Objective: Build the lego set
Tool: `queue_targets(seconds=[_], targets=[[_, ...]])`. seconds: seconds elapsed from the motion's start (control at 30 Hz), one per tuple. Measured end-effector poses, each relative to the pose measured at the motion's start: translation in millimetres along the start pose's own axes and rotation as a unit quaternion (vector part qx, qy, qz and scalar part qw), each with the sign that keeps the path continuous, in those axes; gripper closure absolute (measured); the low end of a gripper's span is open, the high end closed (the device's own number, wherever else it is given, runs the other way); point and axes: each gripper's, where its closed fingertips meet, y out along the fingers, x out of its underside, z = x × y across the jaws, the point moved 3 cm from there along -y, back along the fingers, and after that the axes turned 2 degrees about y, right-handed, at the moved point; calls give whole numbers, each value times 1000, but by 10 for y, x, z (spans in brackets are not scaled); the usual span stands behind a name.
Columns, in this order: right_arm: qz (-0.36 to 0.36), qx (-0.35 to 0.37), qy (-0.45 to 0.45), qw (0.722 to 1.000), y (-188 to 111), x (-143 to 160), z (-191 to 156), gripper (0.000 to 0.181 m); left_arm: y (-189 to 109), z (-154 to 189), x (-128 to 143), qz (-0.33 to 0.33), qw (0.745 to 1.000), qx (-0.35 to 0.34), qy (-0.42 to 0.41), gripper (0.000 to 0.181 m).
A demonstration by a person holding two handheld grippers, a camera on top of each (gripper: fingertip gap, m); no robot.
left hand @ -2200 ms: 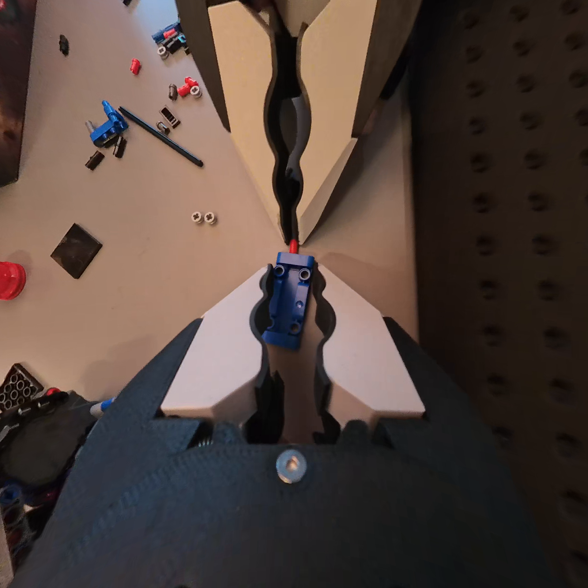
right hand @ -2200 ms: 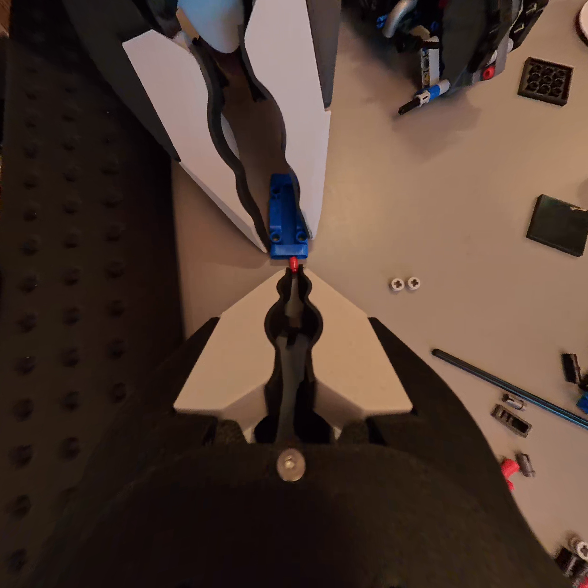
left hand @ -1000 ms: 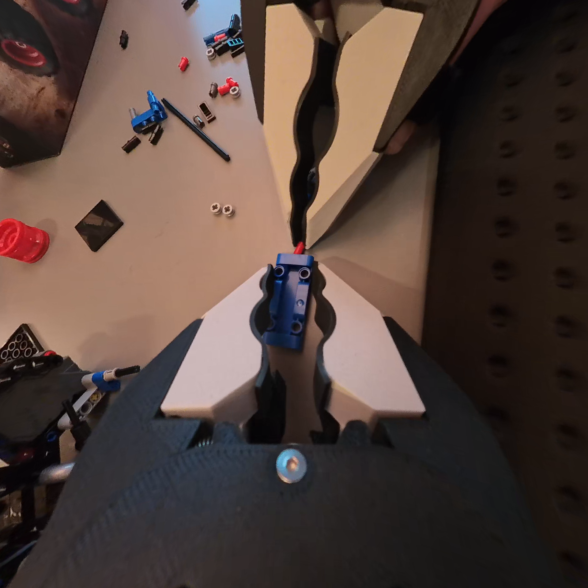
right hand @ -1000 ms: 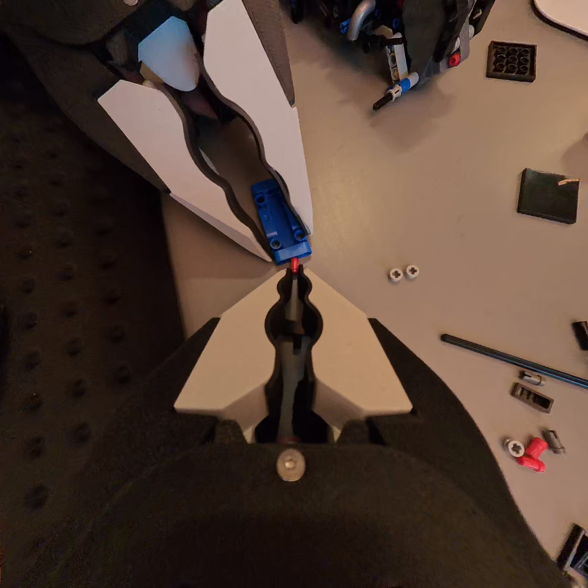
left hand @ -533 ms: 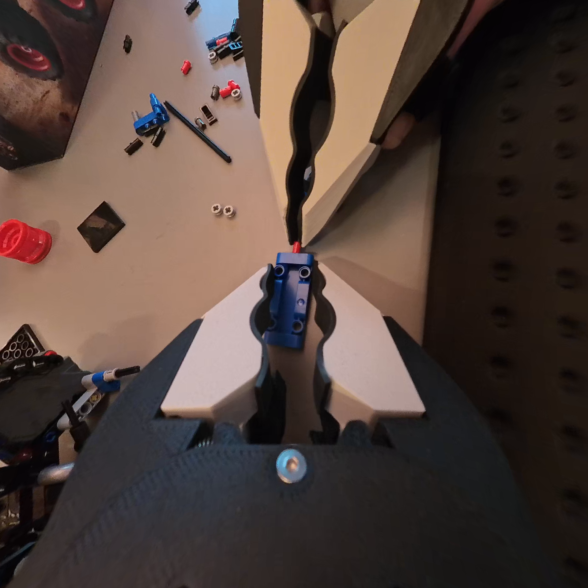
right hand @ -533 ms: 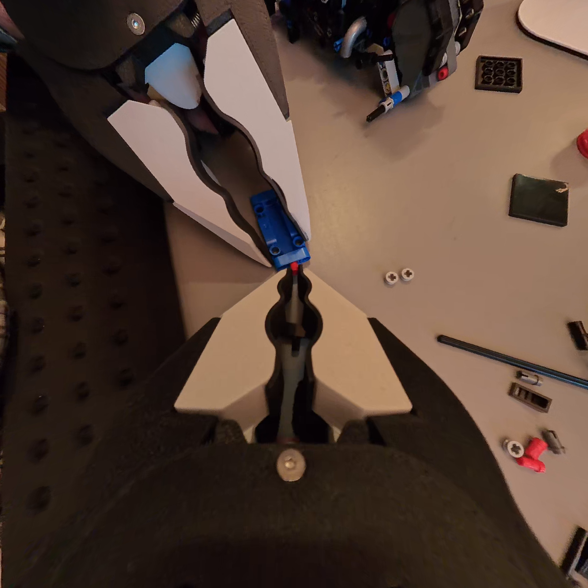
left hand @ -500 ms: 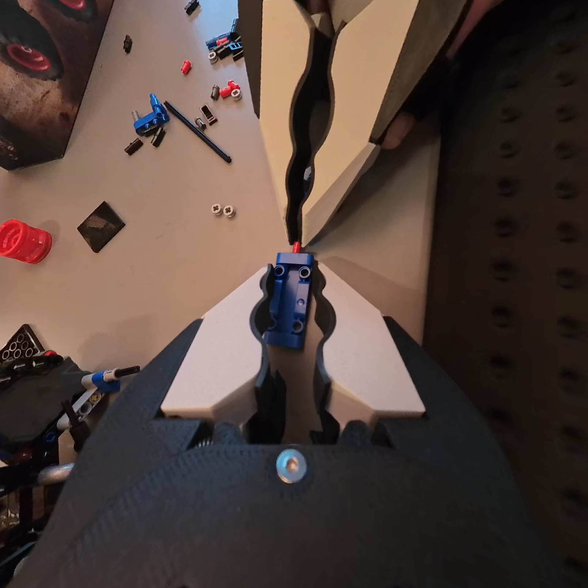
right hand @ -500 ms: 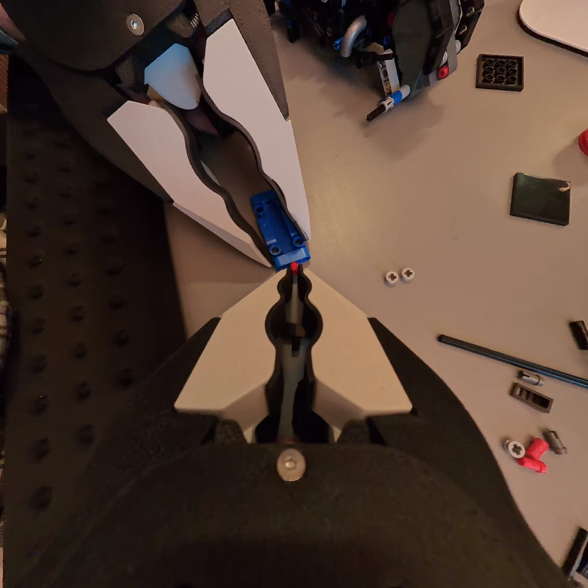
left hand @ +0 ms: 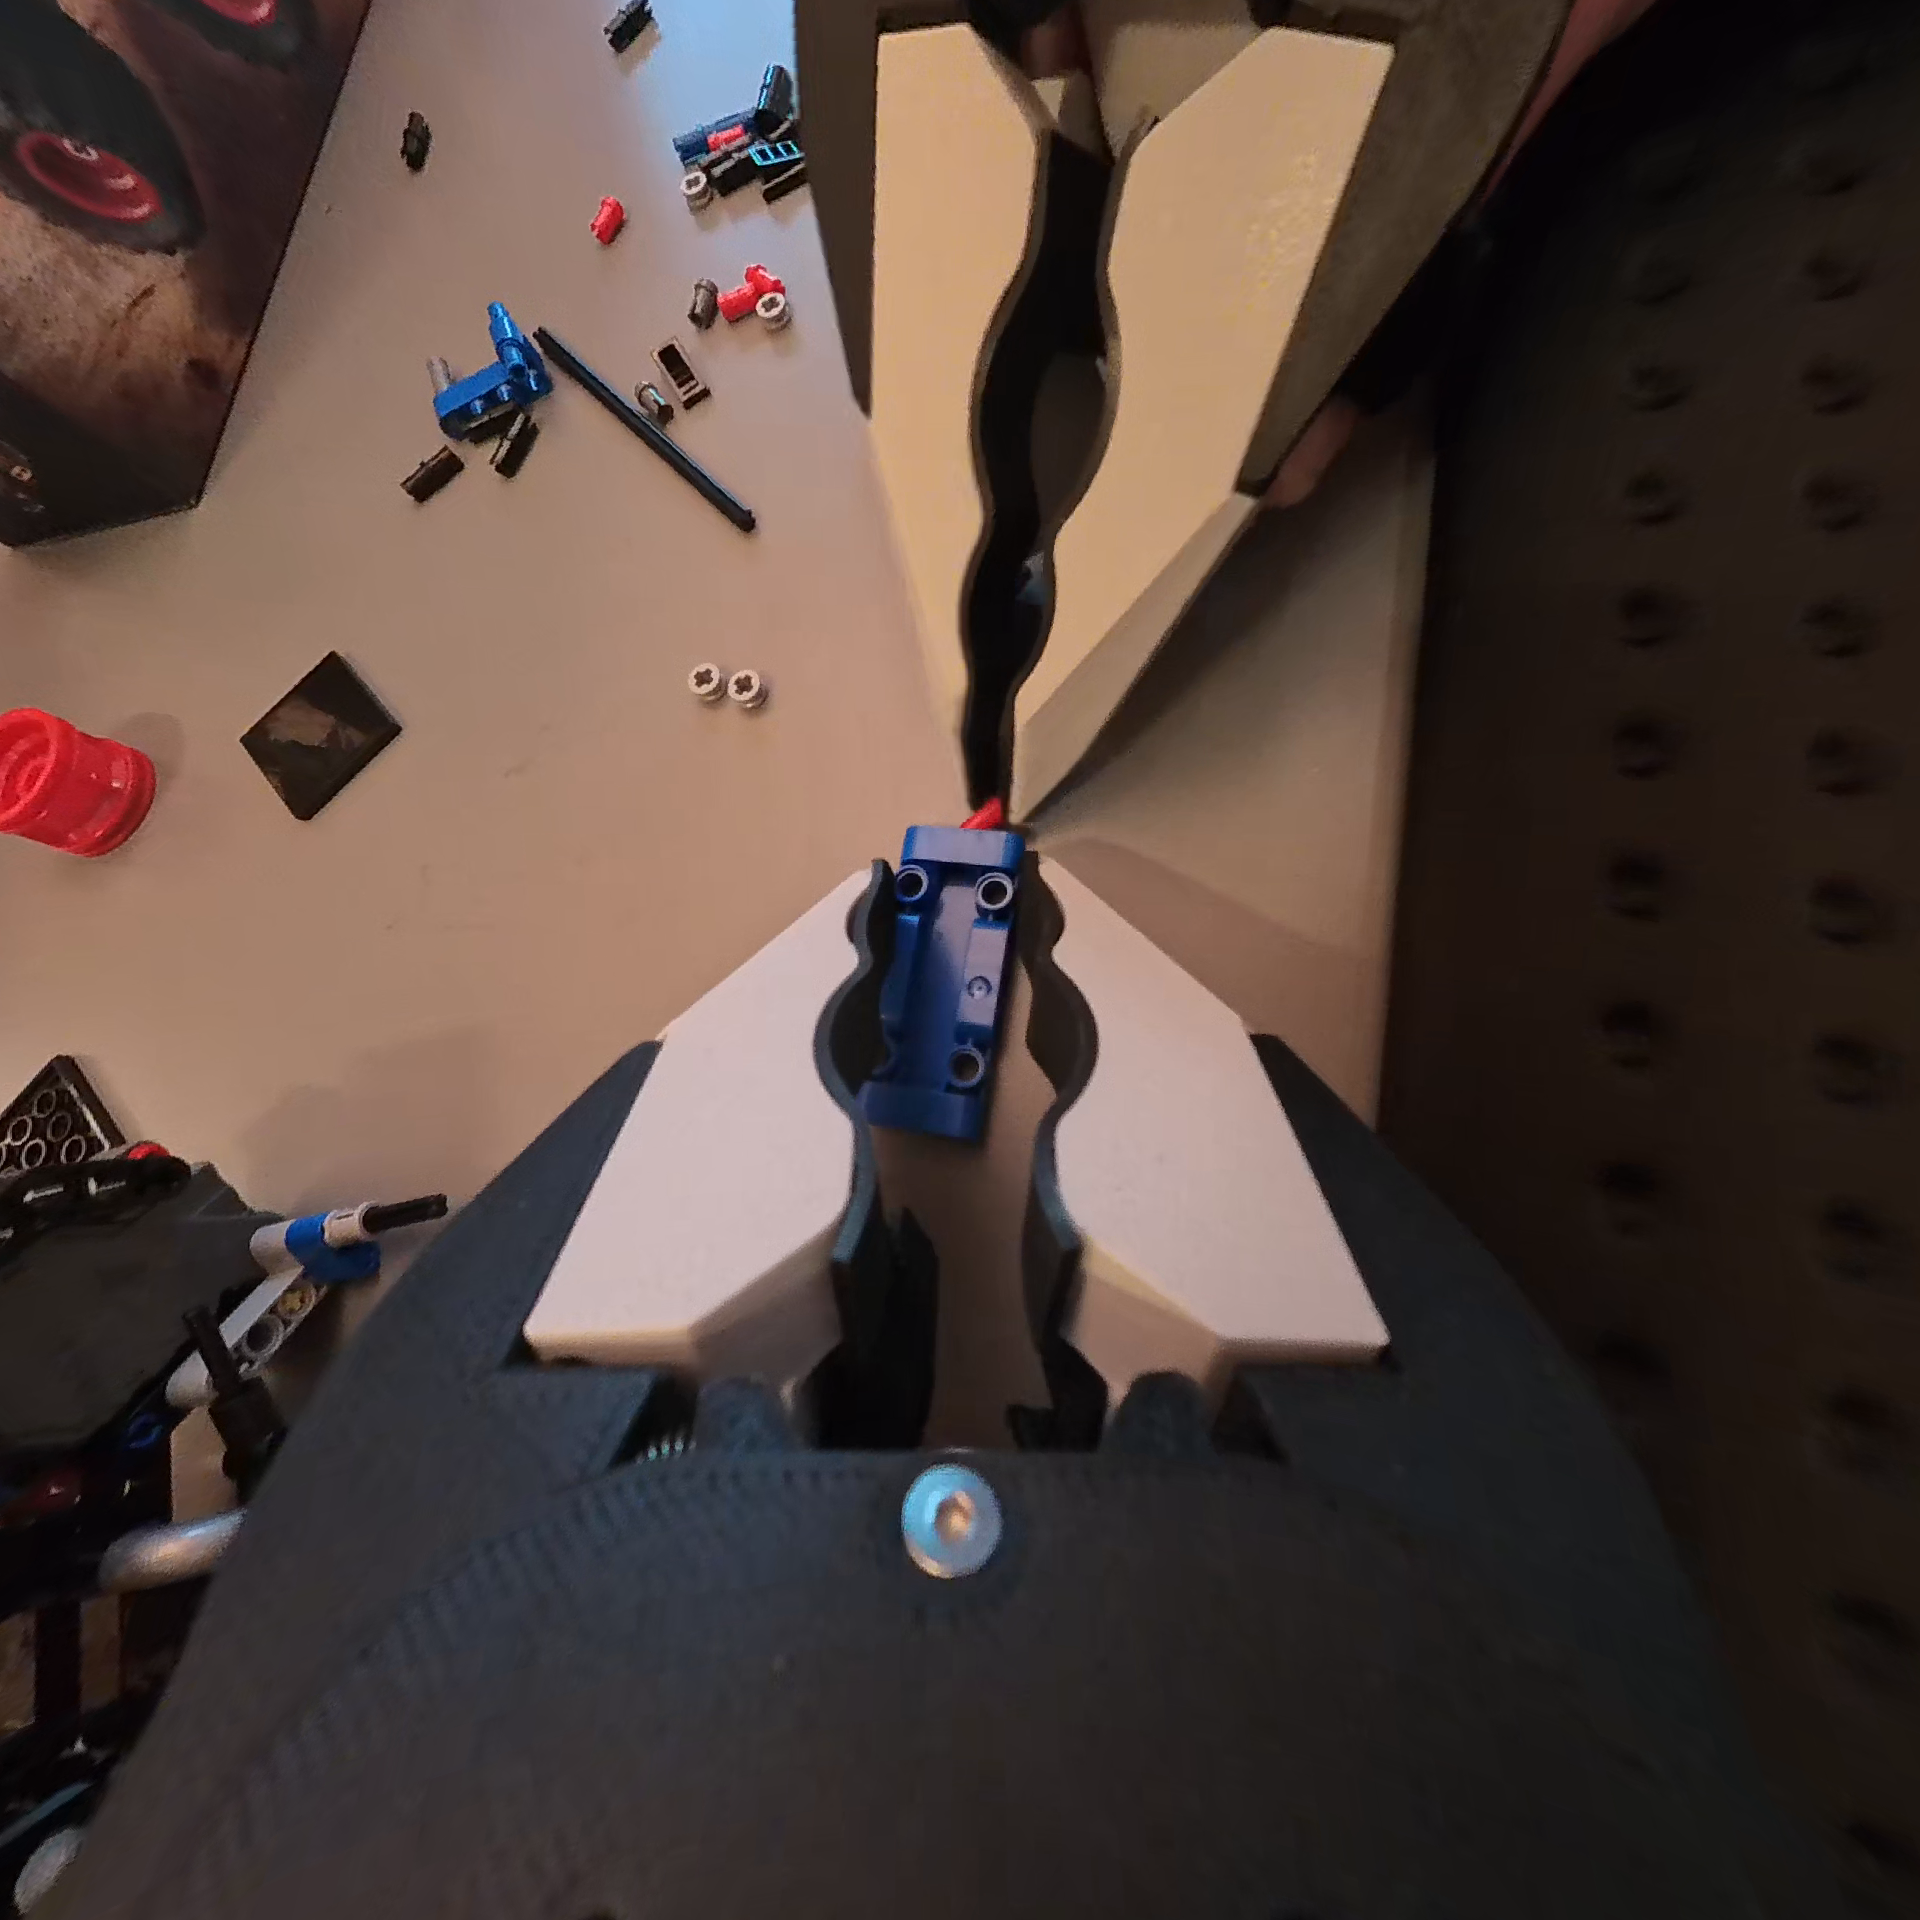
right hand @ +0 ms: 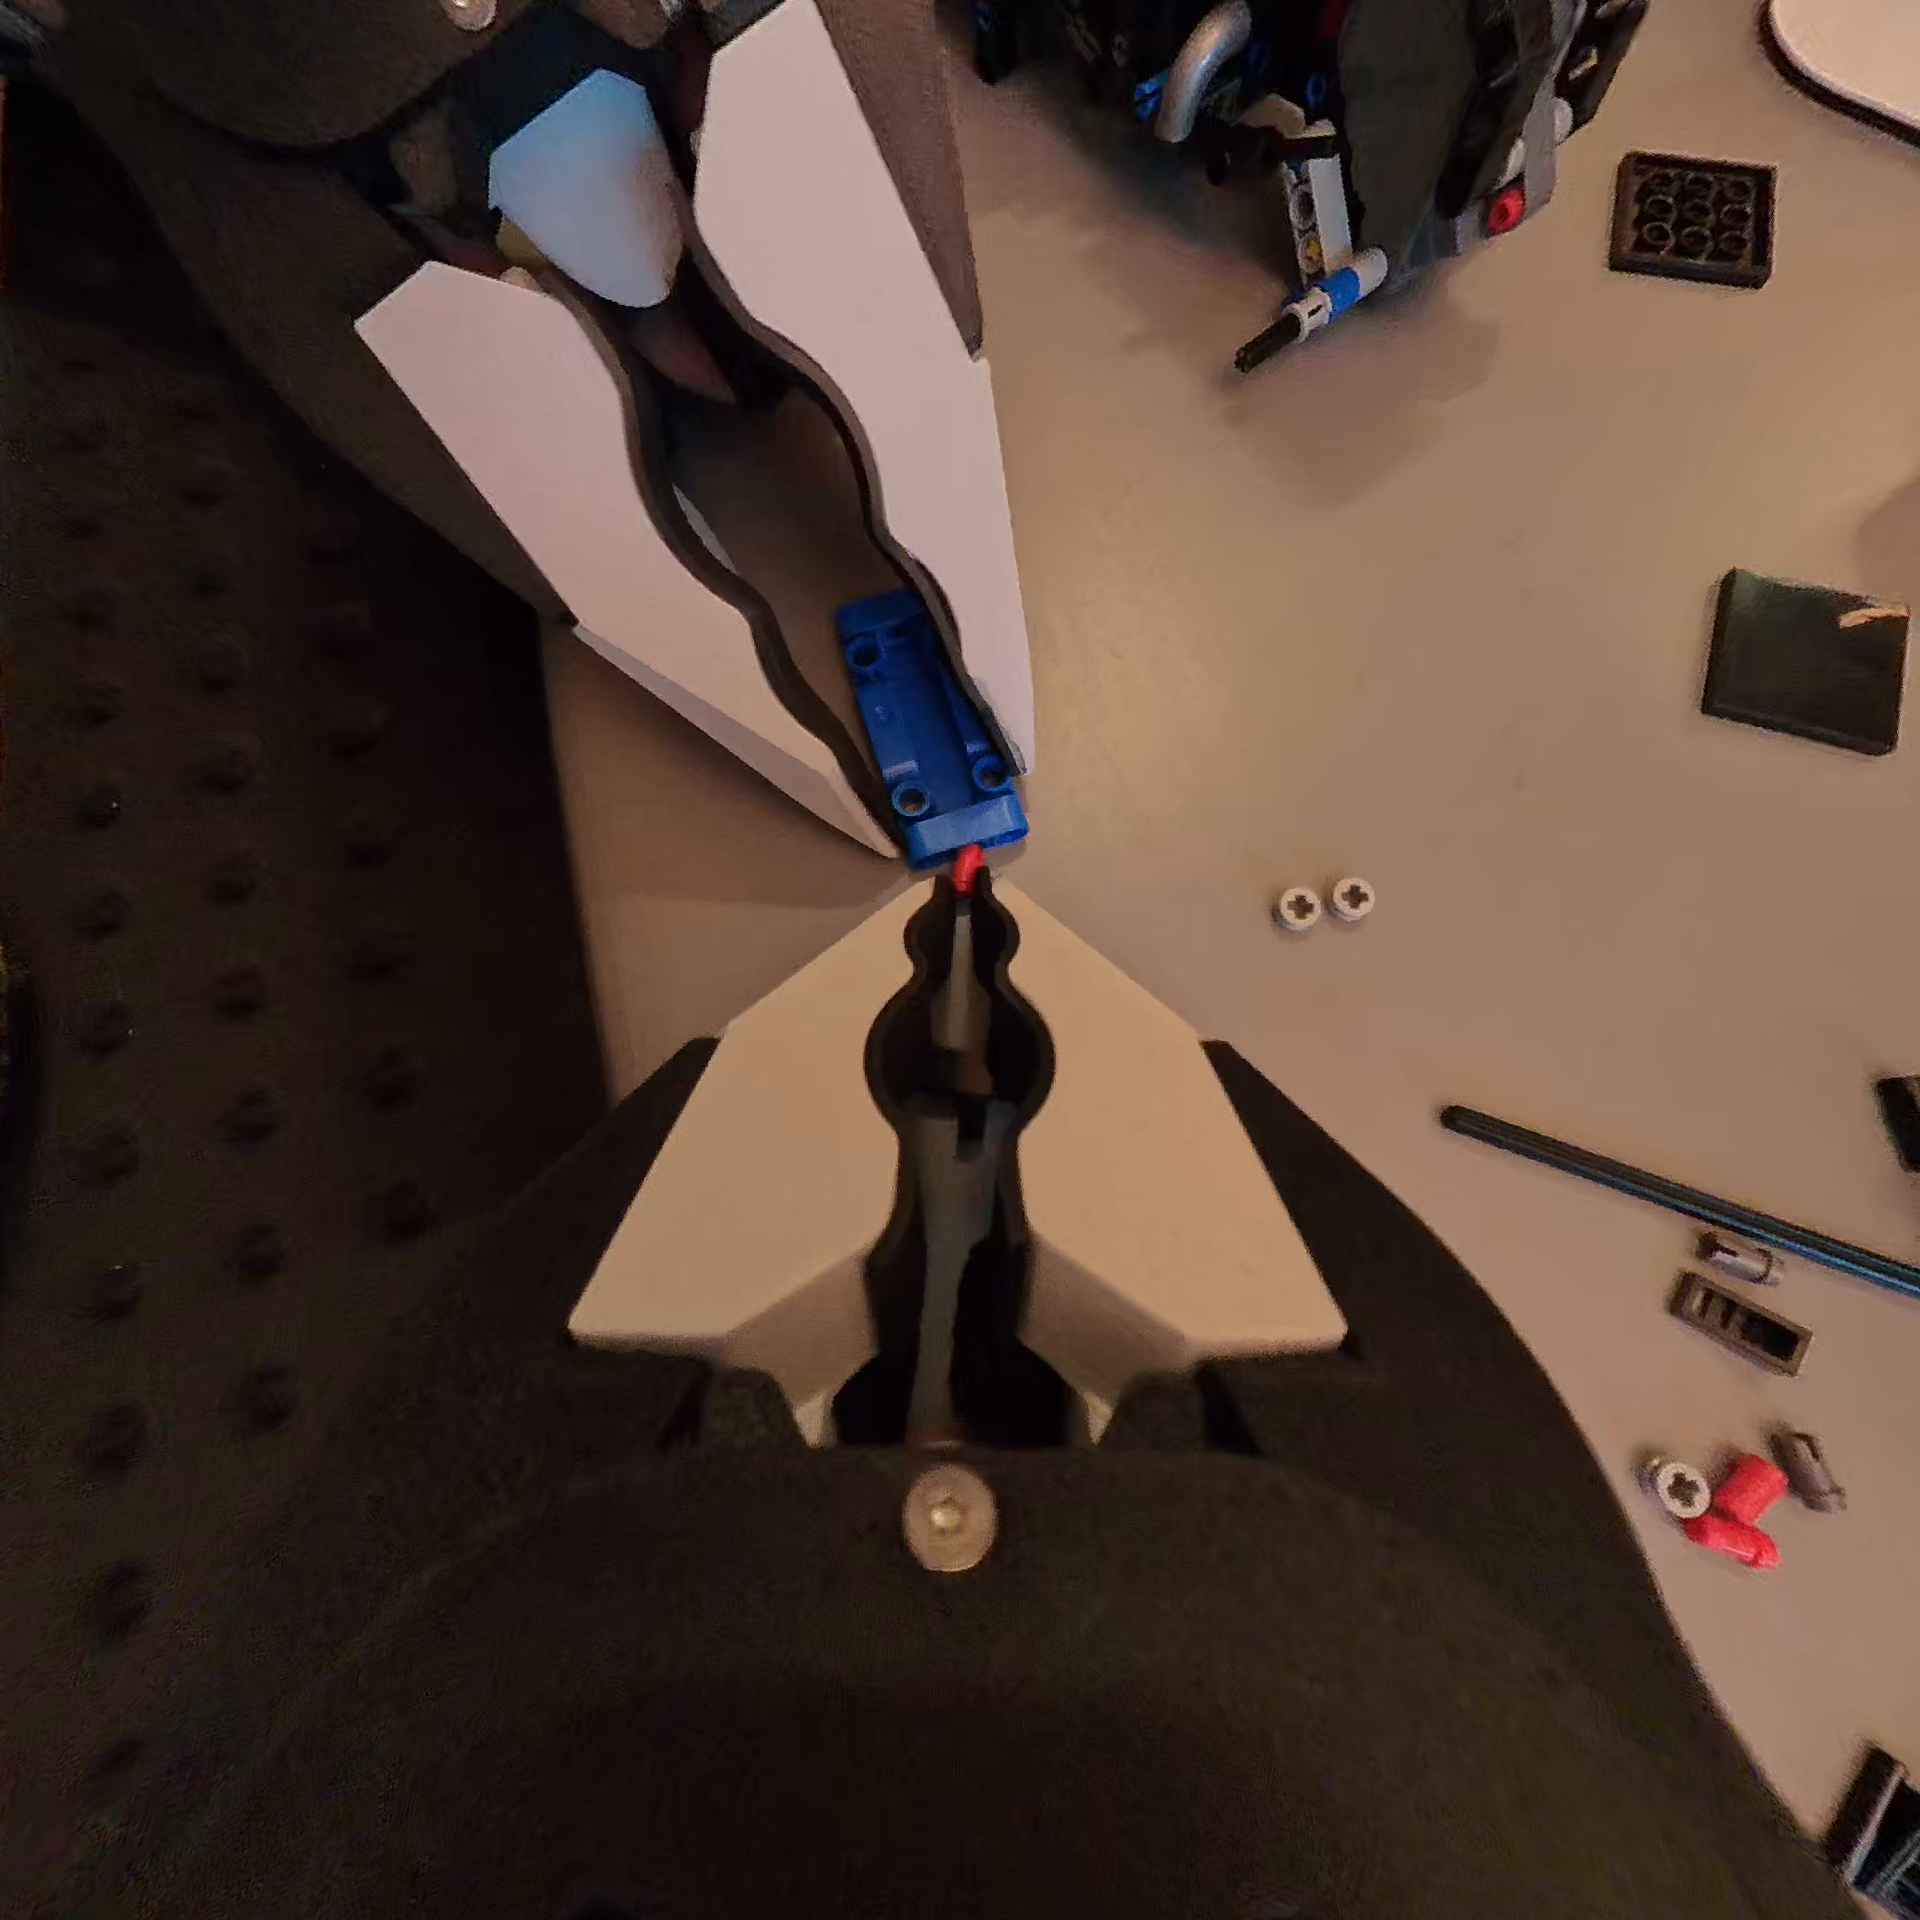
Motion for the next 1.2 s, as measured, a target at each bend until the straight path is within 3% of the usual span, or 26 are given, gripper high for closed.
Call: queue_targets(seconds=[1.2], targets=[[-2,17,13,1000,-11,13,26,175,6,-1,-14,3,1000,-4,11,159]])
